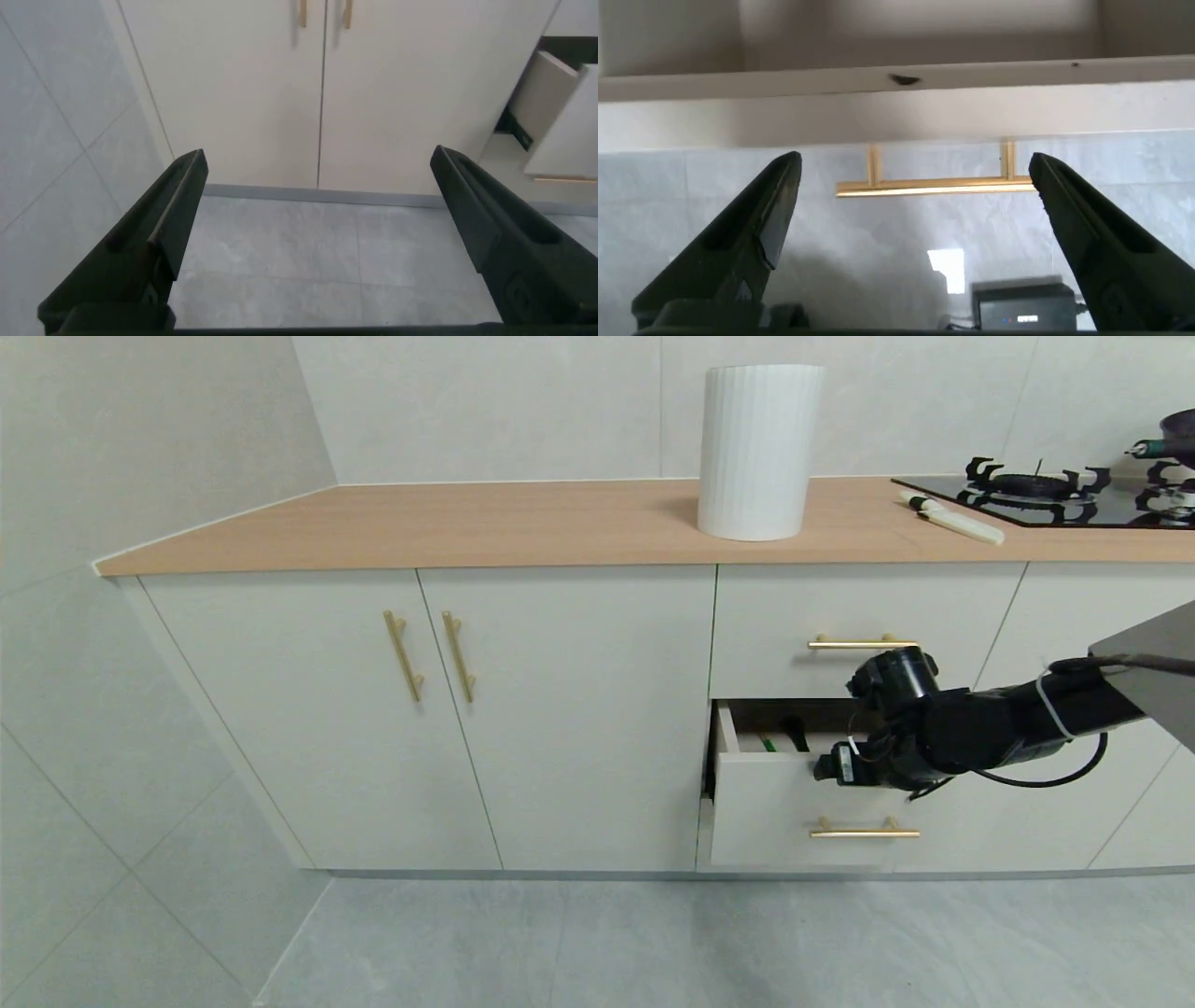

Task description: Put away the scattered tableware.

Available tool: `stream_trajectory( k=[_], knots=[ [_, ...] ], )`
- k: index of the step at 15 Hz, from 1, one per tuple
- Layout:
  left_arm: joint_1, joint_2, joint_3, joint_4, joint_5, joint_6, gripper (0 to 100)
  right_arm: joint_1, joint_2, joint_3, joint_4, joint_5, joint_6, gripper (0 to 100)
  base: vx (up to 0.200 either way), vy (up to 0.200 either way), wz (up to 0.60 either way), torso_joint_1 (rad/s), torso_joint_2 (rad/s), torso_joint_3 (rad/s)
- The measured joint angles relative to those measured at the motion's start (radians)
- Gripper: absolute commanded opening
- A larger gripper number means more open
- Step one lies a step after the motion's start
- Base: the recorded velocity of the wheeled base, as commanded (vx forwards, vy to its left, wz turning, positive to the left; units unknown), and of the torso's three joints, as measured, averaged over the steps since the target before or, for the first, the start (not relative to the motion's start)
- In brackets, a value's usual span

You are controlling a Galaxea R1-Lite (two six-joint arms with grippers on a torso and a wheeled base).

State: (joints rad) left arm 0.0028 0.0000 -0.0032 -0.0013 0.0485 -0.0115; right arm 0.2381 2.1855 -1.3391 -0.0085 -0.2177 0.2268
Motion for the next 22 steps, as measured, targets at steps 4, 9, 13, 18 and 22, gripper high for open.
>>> stream_trajectory(
  k=[4,9,13,18,22],
  knots=[
    [0.000,0.000,0.000,0.000,0.000,0.000,100,-0.033,0.088,-0.136,0.018,-0.001,-0.023,100,0.000,0.000,0.00,0.000,0.00,0.000],
    [0.000,0.000,0.000,0.000,0.000,0.000,100,-0.062,0.143,-0.199,0.009,-0.006,-0.015,100,0.000,0.000,0.00,0.000,0.00,0.000],
    [0.000,0.000,0.000,0.000,0.000,0.000,100,-0.064,0.184,-0.214,-0.084,-0.035,-0.012,100,0.000,0.000,0.00,0.000,0.00,0.000],
    [0.000,0.000,0.000,0.000,0.000,0.000,100,-0.064,0.223,-0.213,-0.229,-0.074,0.014,100,0.000,0.000,0.00,0.000,0.00,0.000],
    [0.000,0.000,0.000,0.000,0.000,0.000,100,-0.064,0.253,-0.234,-0.293,-0.117,0.034,100,0.000,0.000,0.00,0.000,0.00,0.000]
  ],
)
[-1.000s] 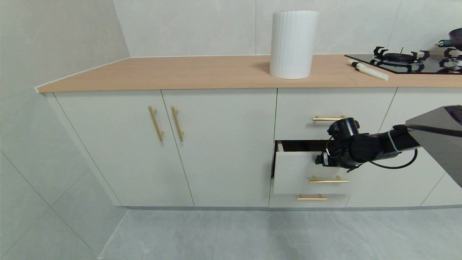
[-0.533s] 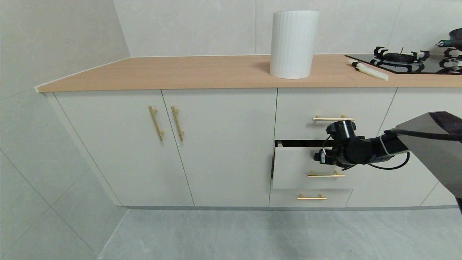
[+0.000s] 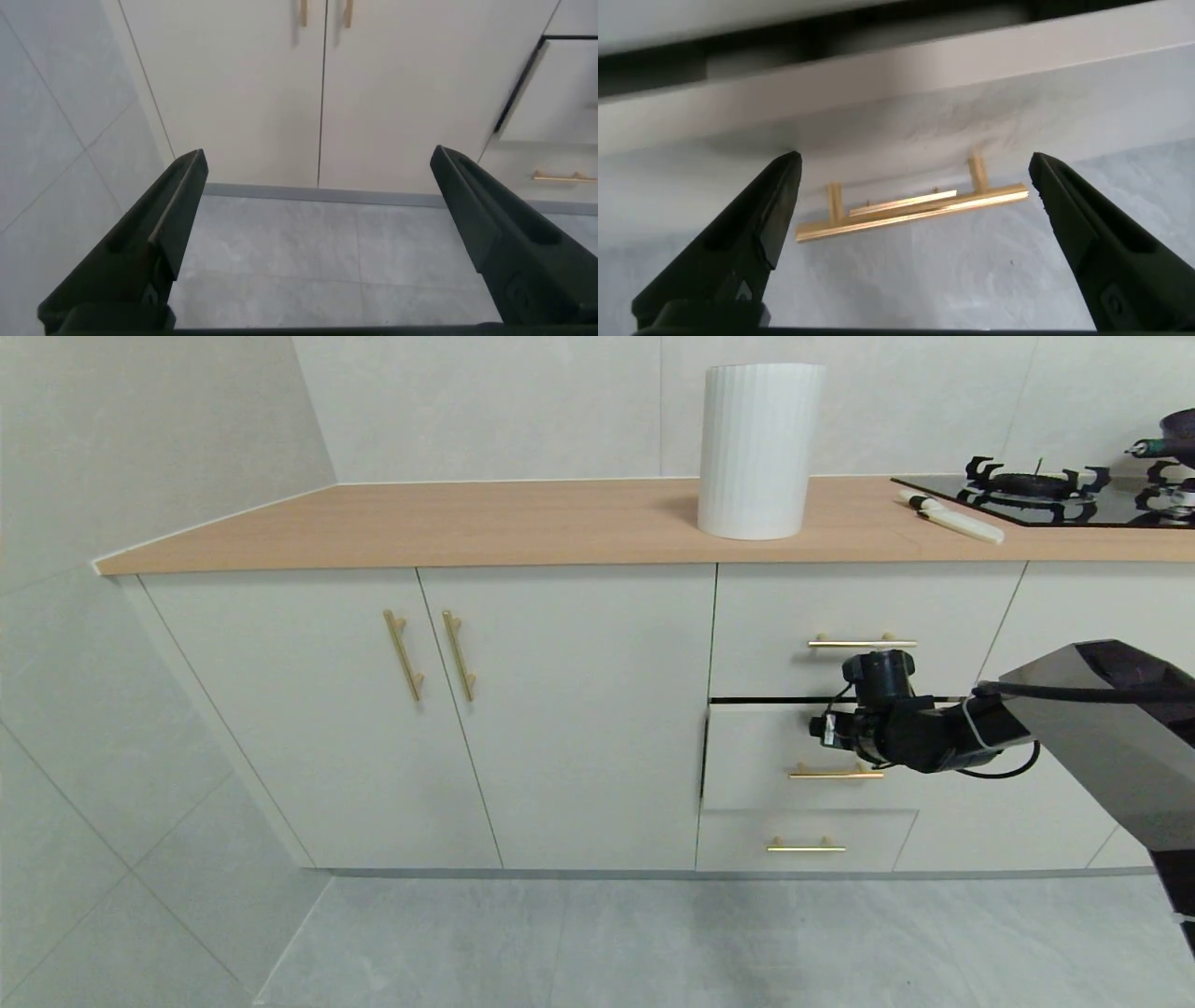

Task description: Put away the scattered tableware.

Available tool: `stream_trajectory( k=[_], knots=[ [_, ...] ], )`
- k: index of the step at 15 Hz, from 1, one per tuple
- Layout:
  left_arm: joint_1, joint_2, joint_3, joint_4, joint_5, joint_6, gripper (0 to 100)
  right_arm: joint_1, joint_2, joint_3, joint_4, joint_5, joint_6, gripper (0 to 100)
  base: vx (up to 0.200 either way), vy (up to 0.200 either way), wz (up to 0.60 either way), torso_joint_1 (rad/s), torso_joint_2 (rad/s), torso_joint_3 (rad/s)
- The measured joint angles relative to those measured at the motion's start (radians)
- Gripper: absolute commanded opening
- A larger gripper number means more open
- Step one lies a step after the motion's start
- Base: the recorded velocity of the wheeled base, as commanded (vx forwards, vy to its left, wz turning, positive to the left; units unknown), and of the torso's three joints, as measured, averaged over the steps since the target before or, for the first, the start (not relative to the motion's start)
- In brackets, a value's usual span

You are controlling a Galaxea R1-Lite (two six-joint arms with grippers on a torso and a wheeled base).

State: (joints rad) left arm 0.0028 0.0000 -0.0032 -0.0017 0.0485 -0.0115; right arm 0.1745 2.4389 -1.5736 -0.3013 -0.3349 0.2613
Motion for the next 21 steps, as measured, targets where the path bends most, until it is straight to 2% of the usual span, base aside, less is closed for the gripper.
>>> stream_trajectory(
  k=[6,14,17,21],
  knots=[
    [0.000,0.000,0.000,0.000,0.000,0.000,100,0.000,0.048,-0.063,-0.062,-0.073,0.029,100,0.000,0.000,0.00,0.000,0.00,0.000],
    [0.000,0.000,0.000,0.000,0.000,0.000,100,-0.003,0.059,-0.093,-0.061,-0.089,0.063,100,0.000,0.000,0.00,0.000,0.00,0.000],
    [0.000,0.000,0.000,0.000,0.000,0.000,100,-0.010,-0.028,-0.019,-0.069,-0.100,0.073,100,0.000,0.000,0.00,0.000,0.00,0.000],
    [0.000,0.000,0.000,0.000,0.000,0.000,100,-0.013,-0.351,0.268,-0.066,-0.101,0.076,100,0.000,0.000,0.00,0.000,0.00,0.000]
  ],
)
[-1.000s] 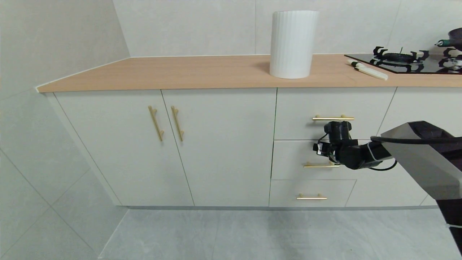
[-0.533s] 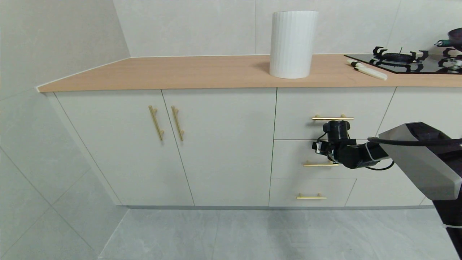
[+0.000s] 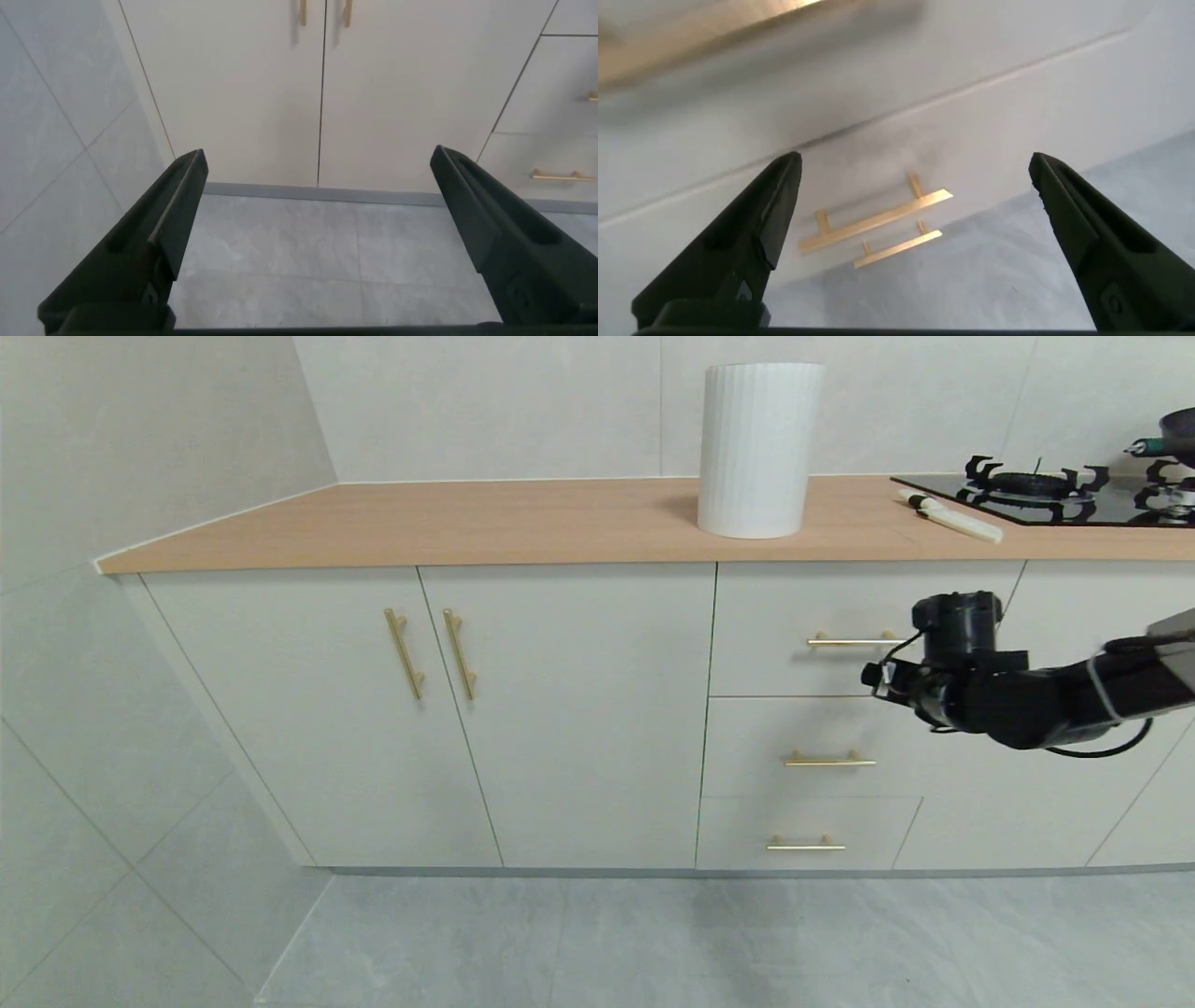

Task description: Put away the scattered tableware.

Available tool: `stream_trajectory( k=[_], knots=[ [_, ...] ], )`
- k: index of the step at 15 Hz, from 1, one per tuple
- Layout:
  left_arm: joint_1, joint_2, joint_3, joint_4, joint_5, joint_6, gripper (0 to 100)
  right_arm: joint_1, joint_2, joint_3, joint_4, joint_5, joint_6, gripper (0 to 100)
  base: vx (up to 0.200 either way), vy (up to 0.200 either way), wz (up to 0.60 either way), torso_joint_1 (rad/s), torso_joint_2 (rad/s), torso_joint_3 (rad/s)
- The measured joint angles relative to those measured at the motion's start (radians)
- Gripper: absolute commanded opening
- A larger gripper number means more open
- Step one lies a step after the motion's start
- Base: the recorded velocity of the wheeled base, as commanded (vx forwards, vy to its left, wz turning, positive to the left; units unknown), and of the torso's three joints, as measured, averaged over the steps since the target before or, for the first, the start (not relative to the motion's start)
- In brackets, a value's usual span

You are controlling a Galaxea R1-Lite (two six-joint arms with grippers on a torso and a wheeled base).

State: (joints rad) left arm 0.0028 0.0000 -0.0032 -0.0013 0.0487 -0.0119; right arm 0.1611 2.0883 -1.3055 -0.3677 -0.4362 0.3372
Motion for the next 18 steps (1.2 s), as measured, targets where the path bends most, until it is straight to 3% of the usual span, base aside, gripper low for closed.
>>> stream_trajectory(
  k=[4,9,15,18],
  knots=[
    [0.000,0.000,0.000,0.000,0.000,0.000,100,0.001,-0.418,0.306,0.002,-0.007,-0.091,100,0.000,0.000,0.00,0.000,0.00,0.000],
    [0.000,0.000,0.000,0.000,0.000,0.000,100,-0.028,-0.984,0.622,0.030,-0.036,-0.328,100,0.000,0.000,0.00,0.000,0.00,0.000],
    [0.000,0.000,0.000,0.000,0.000,0.000,100,-0.085,-1.567,0.759,0.364,-0.103,-0.457,100,0.000,0.000,0.00,0.000,0.00,0.000],
    [0.000,0.000,0.000,0.000,0.000,0.000,100,-0.110,-1.807,0.836,0.445,-0.099,-0.481,100,0.000,0.000,0.00,0.000,0.00,0.000]
  ],
)
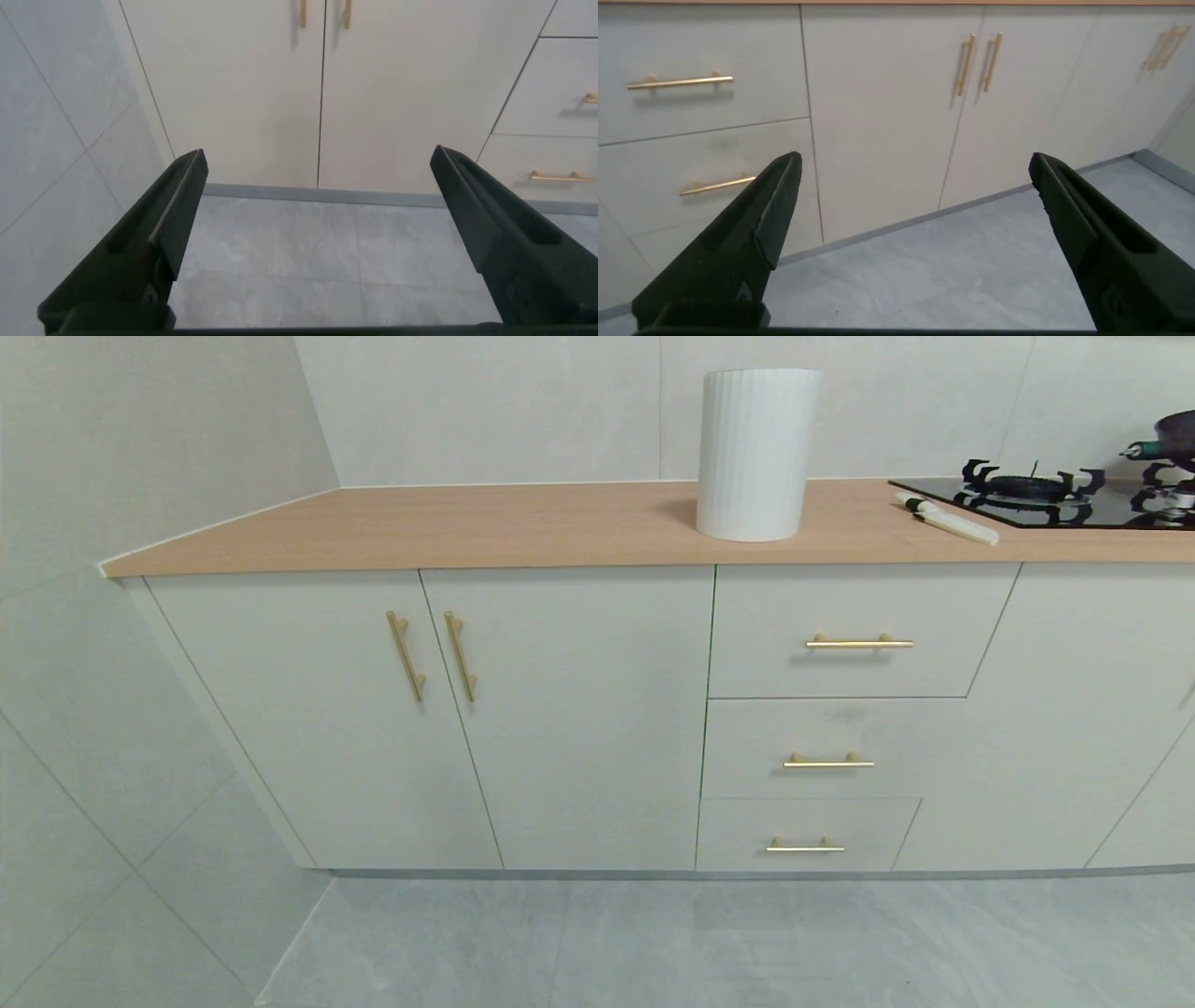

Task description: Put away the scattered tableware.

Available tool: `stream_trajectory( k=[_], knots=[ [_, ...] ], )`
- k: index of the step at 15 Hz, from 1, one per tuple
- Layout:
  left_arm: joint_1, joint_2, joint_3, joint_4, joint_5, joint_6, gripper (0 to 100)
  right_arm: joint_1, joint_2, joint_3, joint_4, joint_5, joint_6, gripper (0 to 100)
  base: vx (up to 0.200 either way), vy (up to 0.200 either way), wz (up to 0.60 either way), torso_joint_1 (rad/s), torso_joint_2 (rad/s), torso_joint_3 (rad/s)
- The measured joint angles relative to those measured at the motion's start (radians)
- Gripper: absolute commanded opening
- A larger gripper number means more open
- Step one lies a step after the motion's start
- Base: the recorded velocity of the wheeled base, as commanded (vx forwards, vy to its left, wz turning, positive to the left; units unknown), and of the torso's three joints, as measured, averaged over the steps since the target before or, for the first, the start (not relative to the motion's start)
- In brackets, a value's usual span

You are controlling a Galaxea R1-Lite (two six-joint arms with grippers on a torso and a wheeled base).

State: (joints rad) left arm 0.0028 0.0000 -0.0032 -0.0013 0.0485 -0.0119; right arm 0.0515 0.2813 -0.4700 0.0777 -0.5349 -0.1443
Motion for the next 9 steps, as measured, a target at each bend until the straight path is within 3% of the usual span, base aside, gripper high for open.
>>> stream_trajectory(
  k=[4,8,9],
  knots=[
    [0.000,0.000,0.000,0.000,0.000,0.000,100,-0.039,-0.214,0.185,0.005,0.046,-0.002,100,0.000,0.000,0.00,0.000,0.00,0.000],
    [0.000,0.000,0.000,0.000,0.000,0.000,100,-0.051,-0.272,0.426,-0.183,0.223,0.041,100,0.000,0.000,0.00,0.000,0.00,0.000],
    [0.000,0.000,0.000,0.000,0.000,0.000,100,-0.051,-0.276,0.449,-0.154,0.275,0.055,100,0.000,0.000,0.00,0.000,0.00,0.000]
  ],
)
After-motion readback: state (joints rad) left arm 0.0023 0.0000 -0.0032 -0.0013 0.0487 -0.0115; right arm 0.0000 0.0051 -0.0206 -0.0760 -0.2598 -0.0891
